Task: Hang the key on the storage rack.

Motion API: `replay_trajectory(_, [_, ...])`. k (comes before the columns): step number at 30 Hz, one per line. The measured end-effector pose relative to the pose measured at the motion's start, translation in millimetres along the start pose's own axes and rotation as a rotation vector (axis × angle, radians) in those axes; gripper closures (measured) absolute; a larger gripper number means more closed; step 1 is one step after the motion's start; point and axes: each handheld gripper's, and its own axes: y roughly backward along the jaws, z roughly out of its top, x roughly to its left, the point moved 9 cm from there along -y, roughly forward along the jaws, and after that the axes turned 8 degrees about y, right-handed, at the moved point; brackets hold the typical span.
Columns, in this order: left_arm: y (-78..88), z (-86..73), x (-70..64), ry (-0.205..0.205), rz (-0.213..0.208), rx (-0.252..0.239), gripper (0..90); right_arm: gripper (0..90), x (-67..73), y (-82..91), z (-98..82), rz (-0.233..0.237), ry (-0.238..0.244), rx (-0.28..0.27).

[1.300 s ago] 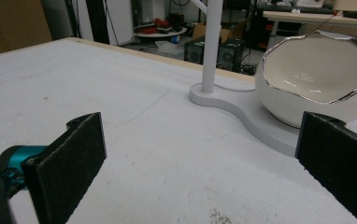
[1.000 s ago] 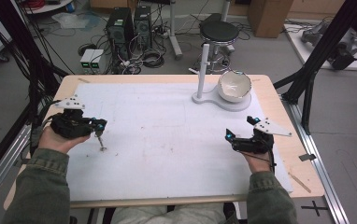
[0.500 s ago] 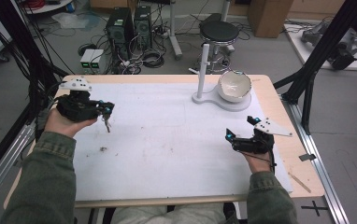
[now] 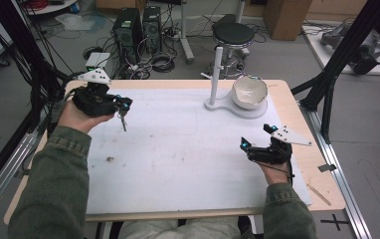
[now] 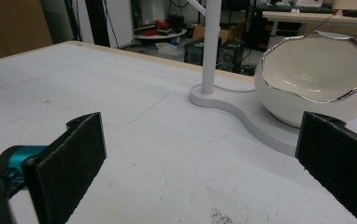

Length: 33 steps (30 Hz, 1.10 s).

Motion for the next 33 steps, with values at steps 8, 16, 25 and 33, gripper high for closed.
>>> replay_trajectory(8, [-14.0,20.0,-5.5,-0.031,-0.005,0.008,82.7,0.8,0.3,0.6,0.3,0.002,-0.009,-0.002])
replay_trajectory(16, [-29.9,35.2,-8.5,-0.024,-0.039,0.013,82.7,0.8,-1.4,3.3,1.7,0.0,-0.02,-0.015])
replay_trajectory(25, [-41.1,55.8,-12.6,-0.035,-0.052,0.015,82.7,0.8,-1.1,3.4,0.8,0.007,-0.02,-0.012])
replay_trajectory(33, [-45.5,70.1,-14.5,-0.044,-0.05,0.019,82.7,0.8,-2.1,3.5,0.3,0.006,-0.022,-0.013])
